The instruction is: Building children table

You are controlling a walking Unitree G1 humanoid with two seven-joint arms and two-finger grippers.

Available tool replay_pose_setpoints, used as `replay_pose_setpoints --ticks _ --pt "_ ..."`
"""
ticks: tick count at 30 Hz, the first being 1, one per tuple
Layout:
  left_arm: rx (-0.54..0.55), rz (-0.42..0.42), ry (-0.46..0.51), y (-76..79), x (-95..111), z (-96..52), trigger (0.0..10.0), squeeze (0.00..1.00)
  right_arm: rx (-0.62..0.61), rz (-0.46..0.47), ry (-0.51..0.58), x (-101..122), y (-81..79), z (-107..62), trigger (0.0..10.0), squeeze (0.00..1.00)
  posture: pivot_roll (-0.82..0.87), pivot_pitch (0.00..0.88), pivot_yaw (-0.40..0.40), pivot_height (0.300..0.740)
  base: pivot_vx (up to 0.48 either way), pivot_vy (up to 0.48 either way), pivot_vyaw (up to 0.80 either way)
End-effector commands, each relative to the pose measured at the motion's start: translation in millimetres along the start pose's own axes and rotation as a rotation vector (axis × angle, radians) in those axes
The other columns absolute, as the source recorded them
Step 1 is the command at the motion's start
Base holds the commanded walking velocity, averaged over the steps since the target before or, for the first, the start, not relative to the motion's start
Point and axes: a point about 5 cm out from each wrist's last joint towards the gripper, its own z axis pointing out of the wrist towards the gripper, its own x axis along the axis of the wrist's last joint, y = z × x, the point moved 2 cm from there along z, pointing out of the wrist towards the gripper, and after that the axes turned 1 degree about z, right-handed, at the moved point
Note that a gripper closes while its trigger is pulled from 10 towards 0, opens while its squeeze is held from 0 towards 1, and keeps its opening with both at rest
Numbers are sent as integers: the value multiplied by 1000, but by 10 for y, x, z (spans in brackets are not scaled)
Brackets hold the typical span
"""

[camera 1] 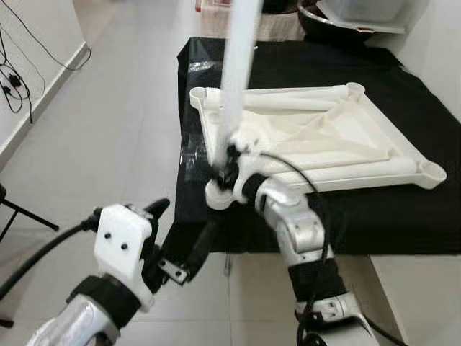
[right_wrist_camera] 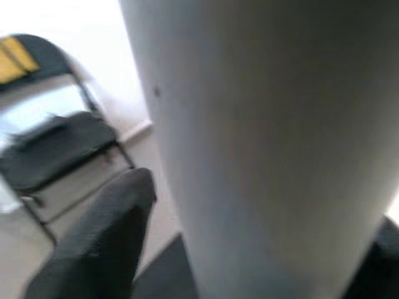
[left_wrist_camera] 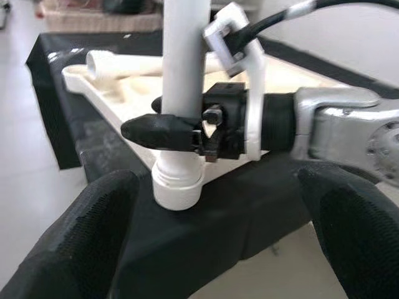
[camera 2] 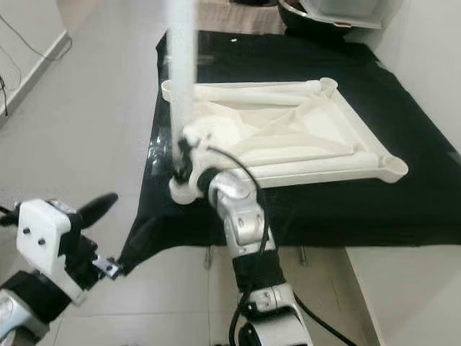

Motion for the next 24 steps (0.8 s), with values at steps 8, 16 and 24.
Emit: replay_pose_setpoints --ticks 8,16,24 --pt "-9 -16 -11 30 -20 -12 10000 0 659 -155 113 463 -266 -81 10000 612 254 261 -120 740 0 0 0" --pt "-8 -12 -19 26 -27 -20 10000 0 748 -188 100 673 -115 35 10000 0 274 287 -131 740 0 0 0" --pt "4 -3 -20 3 -21 -28 10000 0 876 -198 67 808 16 -54 0 0 278 300 -135 740 0 0 0"
